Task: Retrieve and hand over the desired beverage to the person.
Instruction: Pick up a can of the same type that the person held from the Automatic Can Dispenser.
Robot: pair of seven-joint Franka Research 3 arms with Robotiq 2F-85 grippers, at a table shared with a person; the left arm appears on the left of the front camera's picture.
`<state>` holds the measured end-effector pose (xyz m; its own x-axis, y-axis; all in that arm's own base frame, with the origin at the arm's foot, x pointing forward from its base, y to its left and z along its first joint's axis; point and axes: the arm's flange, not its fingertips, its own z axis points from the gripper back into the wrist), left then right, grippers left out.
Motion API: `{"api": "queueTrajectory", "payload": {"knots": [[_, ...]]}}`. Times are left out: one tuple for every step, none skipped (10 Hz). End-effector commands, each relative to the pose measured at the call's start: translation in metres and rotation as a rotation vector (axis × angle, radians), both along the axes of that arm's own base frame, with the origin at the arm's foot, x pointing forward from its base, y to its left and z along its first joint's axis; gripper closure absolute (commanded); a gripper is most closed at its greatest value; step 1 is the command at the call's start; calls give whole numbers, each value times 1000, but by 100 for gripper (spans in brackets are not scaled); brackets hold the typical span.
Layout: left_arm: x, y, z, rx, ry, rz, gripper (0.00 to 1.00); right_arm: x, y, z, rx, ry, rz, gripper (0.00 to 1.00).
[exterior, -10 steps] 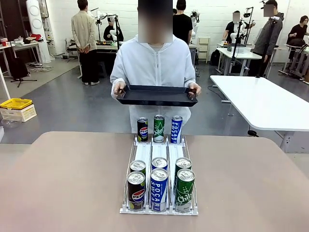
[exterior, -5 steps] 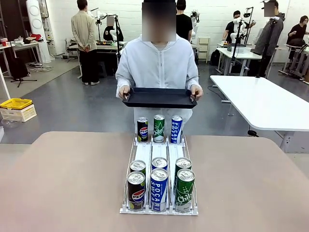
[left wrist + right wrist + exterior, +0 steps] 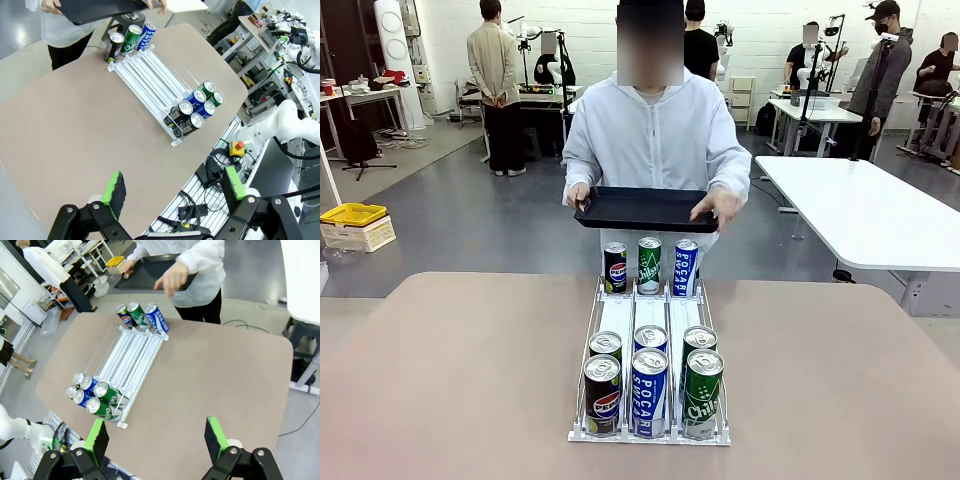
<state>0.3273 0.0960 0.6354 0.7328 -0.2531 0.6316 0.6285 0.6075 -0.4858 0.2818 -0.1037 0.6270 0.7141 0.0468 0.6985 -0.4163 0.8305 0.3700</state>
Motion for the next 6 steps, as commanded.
{"api": "queueTrajectory", "payload": {"knots": [[0,1,1,-9,-18,-17,0,0,1,-1,14,-11,25,0],[0,1,1,-9,-18,-17,0,0,1,-1,14,-11,25,0],[0,1,1,-9,-18,-17,0,0,1,-1,14,-11,25,0],[0,1,1,-9,-18,-17,0,0,1,-1,14,-11,25,0],[0,1,1,-9,-18,-17,0,0,1,-1,14,-11,25,0],[0,1,1,-9,-18,-17,0,0,1,-1,14,-11,25,0]]}}
